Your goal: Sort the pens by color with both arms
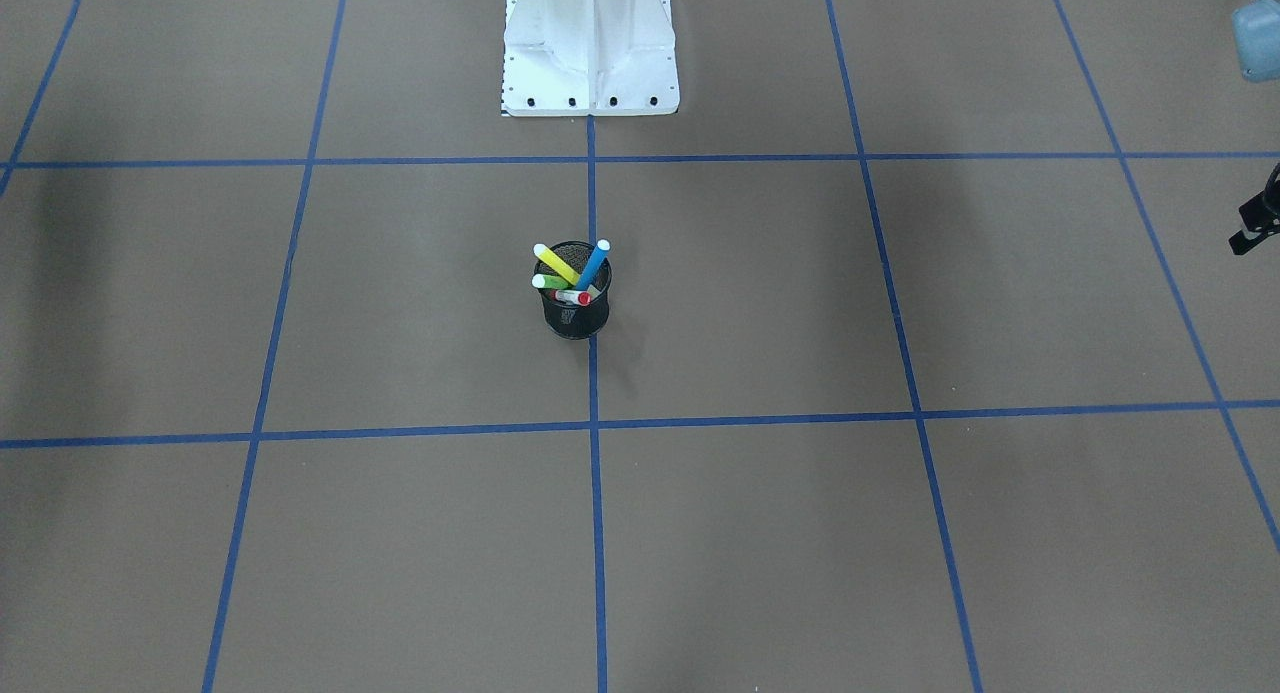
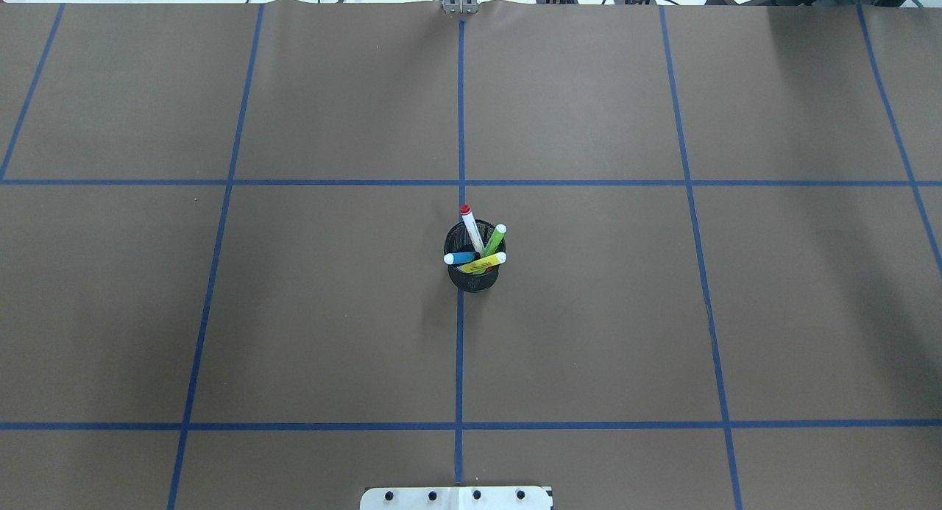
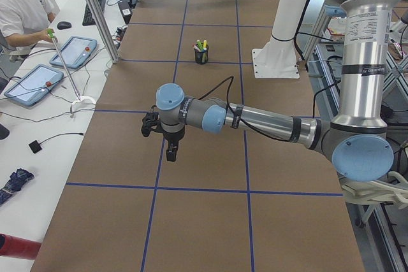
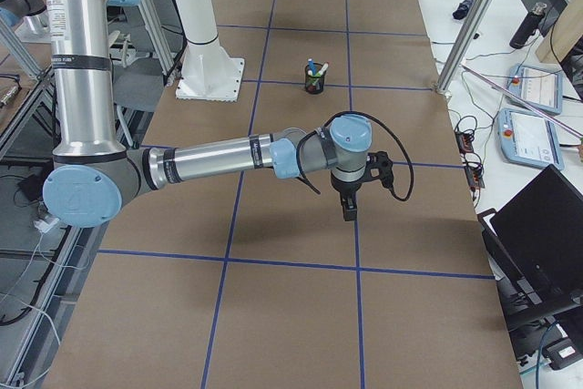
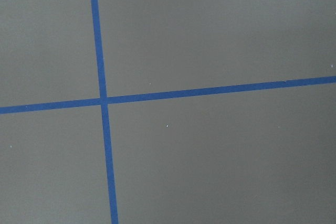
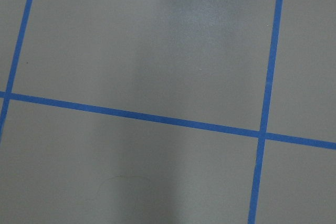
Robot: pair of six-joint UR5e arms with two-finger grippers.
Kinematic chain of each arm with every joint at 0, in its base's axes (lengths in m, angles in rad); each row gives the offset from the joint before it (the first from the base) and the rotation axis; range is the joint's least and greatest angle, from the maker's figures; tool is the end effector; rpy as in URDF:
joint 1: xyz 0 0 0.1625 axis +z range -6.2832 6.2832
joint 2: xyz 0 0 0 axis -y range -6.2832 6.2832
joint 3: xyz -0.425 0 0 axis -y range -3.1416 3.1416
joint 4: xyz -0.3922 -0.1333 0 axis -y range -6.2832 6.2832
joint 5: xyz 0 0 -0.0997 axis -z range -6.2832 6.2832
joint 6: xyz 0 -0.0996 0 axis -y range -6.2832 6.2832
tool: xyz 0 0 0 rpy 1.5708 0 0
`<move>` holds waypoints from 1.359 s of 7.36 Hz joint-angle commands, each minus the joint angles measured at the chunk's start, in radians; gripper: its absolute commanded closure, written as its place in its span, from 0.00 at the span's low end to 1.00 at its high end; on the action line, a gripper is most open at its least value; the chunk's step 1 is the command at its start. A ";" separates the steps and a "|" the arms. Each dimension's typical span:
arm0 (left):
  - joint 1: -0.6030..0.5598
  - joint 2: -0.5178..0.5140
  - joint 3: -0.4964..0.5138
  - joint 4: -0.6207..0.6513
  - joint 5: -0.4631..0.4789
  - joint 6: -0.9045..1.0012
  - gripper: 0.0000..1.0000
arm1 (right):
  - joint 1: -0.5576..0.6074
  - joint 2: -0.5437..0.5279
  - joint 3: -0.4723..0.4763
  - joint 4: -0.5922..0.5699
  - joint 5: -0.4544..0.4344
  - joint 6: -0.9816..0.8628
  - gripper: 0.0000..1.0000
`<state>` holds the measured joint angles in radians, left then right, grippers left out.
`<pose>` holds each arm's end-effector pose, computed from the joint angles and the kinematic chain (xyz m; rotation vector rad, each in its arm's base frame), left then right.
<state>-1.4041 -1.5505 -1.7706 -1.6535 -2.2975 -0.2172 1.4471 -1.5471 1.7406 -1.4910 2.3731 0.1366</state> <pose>0.0156 -0.4972 0.5634 0.1081 0.7568 0.0472 -0.0017 -0.5134 0.5517 0.1528 -0.8239 -0.0975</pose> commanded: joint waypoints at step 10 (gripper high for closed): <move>0.010 -0.002 -0.033 0.006 -0.091 -0.083 0.00 | -0.020 -0.047 0.020 0.009 0.071 0.009 0.01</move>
<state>-1.3945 -1.5560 -1.8045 -1.6534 -2.3590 -0.2984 1.4334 -1.5933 1.7591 -1.4831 2.4409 0.1429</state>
